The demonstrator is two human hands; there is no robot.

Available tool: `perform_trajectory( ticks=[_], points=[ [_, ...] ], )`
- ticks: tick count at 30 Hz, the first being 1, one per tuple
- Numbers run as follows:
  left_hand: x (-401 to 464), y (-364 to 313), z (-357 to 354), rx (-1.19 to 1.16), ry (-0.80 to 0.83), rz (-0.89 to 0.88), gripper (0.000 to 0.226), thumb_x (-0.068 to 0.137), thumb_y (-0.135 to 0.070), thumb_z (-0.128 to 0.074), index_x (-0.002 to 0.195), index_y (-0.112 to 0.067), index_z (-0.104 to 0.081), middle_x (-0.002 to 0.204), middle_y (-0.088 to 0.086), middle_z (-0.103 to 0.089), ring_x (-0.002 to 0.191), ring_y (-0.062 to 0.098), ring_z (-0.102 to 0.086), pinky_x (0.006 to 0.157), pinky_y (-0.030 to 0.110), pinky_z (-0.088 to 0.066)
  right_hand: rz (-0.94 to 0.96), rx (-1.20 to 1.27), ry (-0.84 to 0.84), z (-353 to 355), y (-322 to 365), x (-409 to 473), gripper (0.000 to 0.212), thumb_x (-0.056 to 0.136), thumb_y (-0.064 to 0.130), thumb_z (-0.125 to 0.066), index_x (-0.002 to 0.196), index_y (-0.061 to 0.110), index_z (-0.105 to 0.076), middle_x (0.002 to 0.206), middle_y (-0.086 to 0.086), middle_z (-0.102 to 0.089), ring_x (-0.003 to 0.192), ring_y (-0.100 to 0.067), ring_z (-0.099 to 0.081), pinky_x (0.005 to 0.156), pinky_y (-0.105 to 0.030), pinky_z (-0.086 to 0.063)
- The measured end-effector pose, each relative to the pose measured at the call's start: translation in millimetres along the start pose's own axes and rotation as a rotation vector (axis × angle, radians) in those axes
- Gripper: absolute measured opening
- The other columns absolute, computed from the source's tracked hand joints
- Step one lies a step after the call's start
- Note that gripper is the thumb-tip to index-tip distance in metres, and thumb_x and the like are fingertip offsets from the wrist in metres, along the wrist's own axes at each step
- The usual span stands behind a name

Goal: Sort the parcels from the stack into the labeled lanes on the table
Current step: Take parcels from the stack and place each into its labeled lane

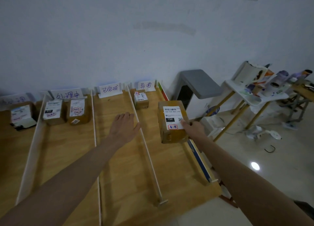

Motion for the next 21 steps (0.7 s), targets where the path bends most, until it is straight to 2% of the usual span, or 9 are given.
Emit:
perform_trajectory(
  ticks=[6,11,16,21],
  points=[
    [45,-4,-11,-0.010,-0.003,0.061,0.056,0.100,-0.049,-0.033,0.136,-0.009,-0.049,0.134,0.008,-0.054,0.123,0.025,-0.051,0.110,0.037,-0.032,0.033,0.000,0.064,-4,20,52,0.043,0.102,0.039,-0.050,0.123,0.003,-0.058,0.118,-0.012,-0.067,0.106,-0.024,-0.067,0.088,-0.033,-0.056],
    [88,-10,-29,-0.015,0.030,0.130,0.056,0.100,-0.049,-0.032,0.137,-0.009,-0.048,0.134,0.007,-0.054,0.124,0.025,-0.050,0.110,0.037,-0.031,0.068,-0.091,0.127,-10,31,114,0.049,0.103,0.043,-0.046,0.128,0.003,-0.055,0.123,-0.012,-0.064,0.112,-0.024,-0.063,0.078,-0.026,-0.049],
    [136,-14,-50,-0.028,0.071,0.206,0.058,0.101,-0.049,-0.032,0.142,-0.011,-0.044,0.139,0.007,-0.051,0.129,0.024,-0.047,0.113,0.037,-0.029,0.096,-0.075,0.176,-30,44,194,0.049,0.101,0.044,-0.048,0.117,0.000,-0.059,0.114,-0.015,-0.067,0.104,-0.026,-0.065,0.085,-0.033,-0.055],
    [176,-10,-74,-0.050,0.084,0.274,0.053,0.100,-0.048,-0.035,0.133,-0.010,-0.051,0.130,0.008,-0.057,0.122,0.025,-0.051,0.109,0.037,-0.033,0.106,-0.060,0.171,-57,56,266,0.042,0.100,0.046,-0.051,0.103,0.005,-0.059,0.106,-0.013,-0.067,0.094,-0.024,-0.066,0.087,-0.040,-0.057]
  ],
)
Point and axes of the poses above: each hand's wrist, its own x-axis towards the middle knuckle, its own z-axis out of the back of the hand, y = z × x, the point moved 4 cm from there along x, towards the middle knuckle
